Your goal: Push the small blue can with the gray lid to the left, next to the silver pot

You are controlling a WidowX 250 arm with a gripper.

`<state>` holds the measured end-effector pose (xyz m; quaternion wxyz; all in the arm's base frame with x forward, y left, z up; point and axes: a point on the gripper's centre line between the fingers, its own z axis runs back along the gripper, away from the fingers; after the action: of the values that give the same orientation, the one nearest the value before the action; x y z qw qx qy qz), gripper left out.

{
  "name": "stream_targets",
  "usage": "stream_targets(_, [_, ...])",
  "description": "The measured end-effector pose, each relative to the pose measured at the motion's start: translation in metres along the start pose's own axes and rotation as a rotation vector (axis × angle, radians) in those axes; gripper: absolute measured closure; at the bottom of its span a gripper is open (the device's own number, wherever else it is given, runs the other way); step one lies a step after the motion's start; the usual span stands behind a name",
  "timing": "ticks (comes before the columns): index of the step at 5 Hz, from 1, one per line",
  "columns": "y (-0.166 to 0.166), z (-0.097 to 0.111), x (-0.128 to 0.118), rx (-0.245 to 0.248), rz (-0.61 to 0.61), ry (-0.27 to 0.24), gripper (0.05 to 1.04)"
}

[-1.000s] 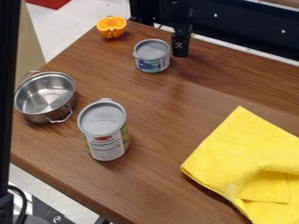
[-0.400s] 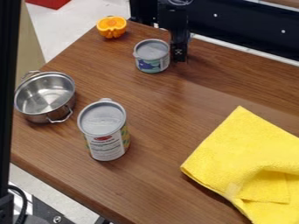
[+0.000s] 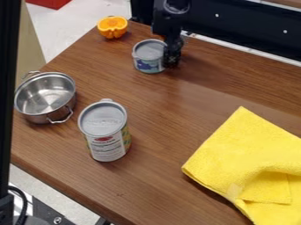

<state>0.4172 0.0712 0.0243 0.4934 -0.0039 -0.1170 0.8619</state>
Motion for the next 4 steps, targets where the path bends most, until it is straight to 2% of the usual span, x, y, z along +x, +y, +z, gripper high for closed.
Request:
stream_targets(1, [0.007,-0.007,0.005,0.016,-0.002,-0.002,0.087])
stream_targets(2, [0.009,0.004,0.013,0.018,-0.021,0.013,0.087])
stream_targets(3, [0.012,0.005,0.023,0.003,-0.027,-0.001,0.087])
stream_targets(4, [0.018,0.006,0.033,0.016,-0.063,0.004,0.087])
